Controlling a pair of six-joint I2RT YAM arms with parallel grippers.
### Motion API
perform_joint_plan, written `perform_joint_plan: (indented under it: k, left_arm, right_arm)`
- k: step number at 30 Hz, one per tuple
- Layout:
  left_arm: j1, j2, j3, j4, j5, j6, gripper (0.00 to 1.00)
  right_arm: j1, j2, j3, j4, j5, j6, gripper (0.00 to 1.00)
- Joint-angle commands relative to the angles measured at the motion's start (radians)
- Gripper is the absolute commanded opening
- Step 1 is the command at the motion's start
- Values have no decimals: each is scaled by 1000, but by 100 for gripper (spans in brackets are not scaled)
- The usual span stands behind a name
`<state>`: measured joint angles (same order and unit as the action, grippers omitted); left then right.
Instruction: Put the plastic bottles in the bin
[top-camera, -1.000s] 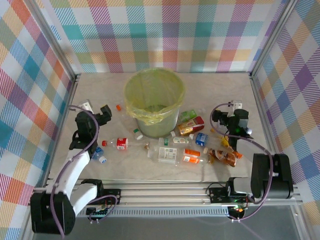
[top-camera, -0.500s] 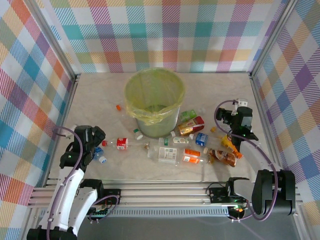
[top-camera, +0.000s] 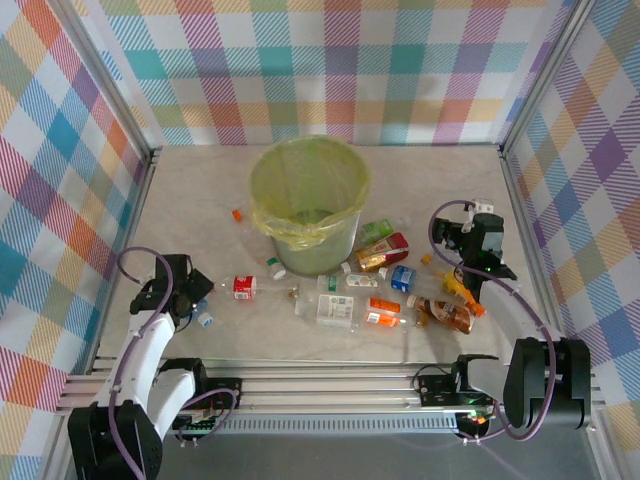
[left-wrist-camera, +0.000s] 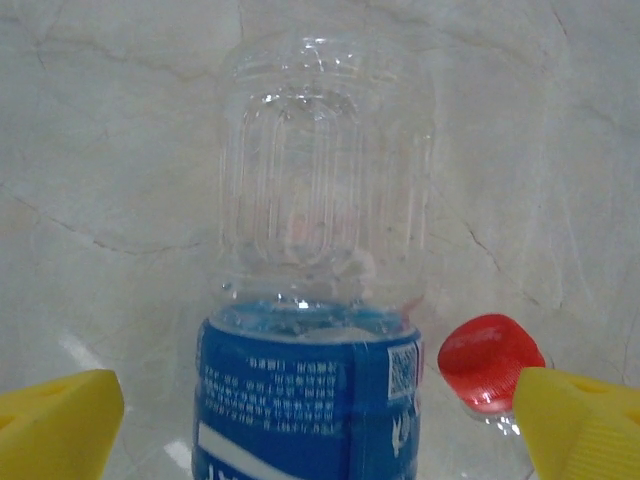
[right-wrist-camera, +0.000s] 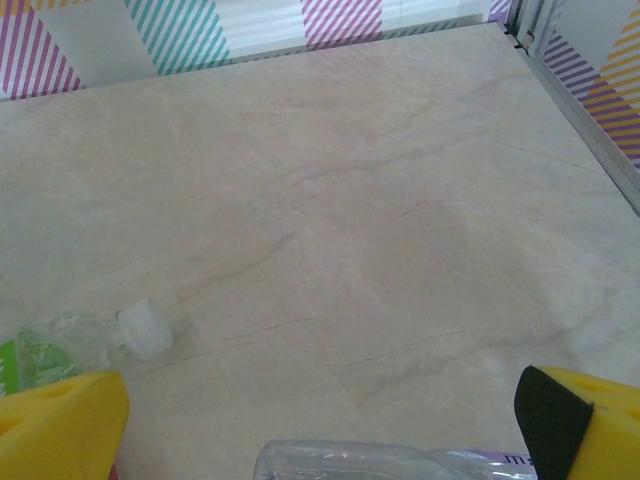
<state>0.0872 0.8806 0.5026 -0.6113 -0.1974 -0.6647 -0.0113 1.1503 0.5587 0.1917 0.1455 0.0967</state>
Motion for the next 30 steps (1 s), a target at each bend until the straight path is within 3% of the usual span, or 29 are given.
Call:
perform_joint_plan:
  k: [1, 23, 30]
  left_arm:
    - [48, 27, -21, 67, 51, 15, 99]
    - [197, 177, -88, 239, 148, -29, 78]
    - [229, 180, -90, 238, 129, -40, 61]
  right_arm:
    - [9, 10, 31, 0, -16, 14, 100]
    - [14, 25, 27, 16, -26, -1, 100]
    - [16, 32, 31, 17, -24, -5, 100]
